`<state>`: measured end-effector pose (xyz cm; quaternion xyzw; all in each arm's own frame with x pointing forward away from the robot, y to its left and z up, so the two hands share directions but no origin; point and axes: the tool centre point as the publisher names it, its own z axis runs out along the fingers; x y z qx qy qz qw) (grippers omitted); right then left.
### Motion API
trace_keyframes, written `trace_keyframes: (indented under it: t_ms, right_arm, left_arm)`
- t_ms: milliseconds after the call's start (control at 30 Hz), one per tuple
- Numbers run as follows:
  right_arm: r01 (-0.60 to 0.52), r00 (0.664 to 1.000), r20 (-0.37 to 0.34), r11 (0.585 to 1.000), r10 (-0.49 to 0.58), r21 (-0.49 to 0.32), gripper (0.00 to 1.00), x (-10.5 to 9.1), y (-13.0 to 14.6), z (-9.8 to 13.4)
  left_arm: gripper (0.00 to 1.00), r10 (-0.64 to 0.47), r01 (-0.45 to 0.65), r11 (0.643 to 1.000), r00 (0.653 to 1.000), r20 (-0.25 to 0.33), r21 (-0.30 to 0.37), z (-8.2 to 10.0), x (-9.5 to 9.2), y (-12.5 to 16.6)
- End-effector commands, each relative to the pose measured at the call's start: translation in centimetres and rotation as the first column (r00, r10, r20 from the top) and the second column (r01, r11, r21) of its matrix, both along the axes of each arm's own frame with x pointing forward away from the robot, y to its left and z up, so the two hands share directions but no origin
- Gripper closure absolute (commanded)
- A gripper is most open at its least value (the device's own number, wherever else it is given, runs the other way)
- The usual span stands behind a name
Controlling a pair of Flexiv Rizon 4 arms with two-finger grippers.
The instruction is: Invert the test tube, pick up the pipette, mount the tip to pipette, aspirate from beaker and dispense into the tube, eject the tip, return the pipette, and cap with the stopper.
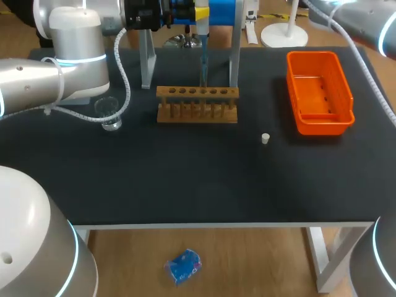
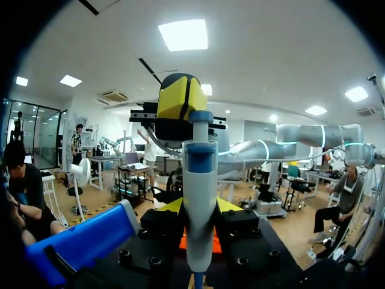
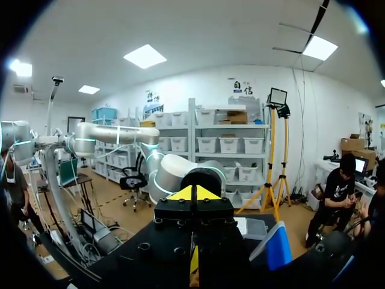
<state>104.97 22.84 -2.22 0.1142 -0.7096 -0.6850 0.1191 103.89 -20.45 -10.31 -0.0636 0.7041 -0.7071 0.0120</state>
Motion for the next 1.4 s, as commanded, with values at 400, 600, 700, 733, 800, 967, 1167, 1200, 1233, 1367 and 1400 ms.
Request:
trace_keyframes:
  t_ms: [400, 600, 700, 733, 800, 967, 1167, 1200, 1233, 1367, 1400]
  right_arm:
    - [0.005, 1.000, -0.023, 1.000, -0.005, 0.011, 1.00, -0.4, -0.1, -1.6]
    - [0.008, 1.000, -0.029, 1.000, -0.007, 0.011, 1.00, -0.5, -0.1, -1.7]
    - [0.008, 1.000, -0.030, 1.000, -0.007, 0.012, 1.00, -0.5, -0.1, -1.8]
    - [0.008, 0.999, -0.031, 1.000, -0.007, 0.012, 1.00, -0.6, -0.1, -1.8]
    - [0.008, 0.999, -0.032, 1.000, -0.008, 0.012, 1.00, -0.6, -0.1, -1.9]
    - [0.007, 0.999, -0.031, 1.000, -0.007, 0.013, 1.00, -0.6, -0.1, -1.8]
    - [0.007, 1.000, -0.030, 1.000, -0.007, 0.012, 1.00, -0.5, 0.0, -1.7]
    - [0.007, 1.000, -0.029, 1.000, -0.007, 0.012, 1.00, -0.5, 0.0, -1.6]
    - [0.007, 1.000, -0.028, 1.000, -0.006, 0.012, 1.00, -0.5, 0.0, -1.6]
    - [0.003, 1.000, -0.022, 1.000, -0.002, 0.016, 1.00, -0.4, 0.1, -1.2]
    - [0.002, 1.000, -0.020, 1.000, -0.002, 0.015, 1.00, -0.4, 0.1, -1.2]
  left_arm:
    - [1.00, 0.001, -0.001, 1.000, 1.000, 0.002, -0.002, 0.3, 0.1, -0.1]
    - [1.00, 0.001, -0.001, 1.000, 1.000, 0.002, -0.002, 0.3, 0.1, -0.1]
    - [1.00, 0.001, -0.001, 1.000, 1.000, 0.002, -0.002, 0.3, 0.1, -0.1]
    - [1.00, 0.001, -0.001, 1.000, 1.000, 0.002, -0.002, 0.3, 0.1, -0.1]
    - [1.00, 0.001, -0.001, 1.000, 1.000, 0.002, -0.002, 0.3, 0.1, -0.1]
    - [1.00, 0.001, -0.001, 1.000, 1.000, 0.002, -0.002, 0.3, 0.1, -0.1]
    - [1.00, 0.001, -0.001, 1.000, 1.000, 0.002, -0.002, 0.3, 0.1, -0.1]
    - [1.00, 0.001, -0.001, 1.000, 1.000, 0.002, -0.002, 0.3, 0.1, -0.1]
    - [1.00, 0.001, -0.001, 1.000, 1.000, 0.002, -0.002, 0.3, 0.1, -0.1]
    - [1.00, 0.001, -0.001, 1.000, 1.000, 0.002, -0.002, 0.3, 0.1, -0.1]
    - [1.00, 0.001, -0.001, 1.000, 1.000, 0.002, -0.002, 0.3, 0.1, -0.1]
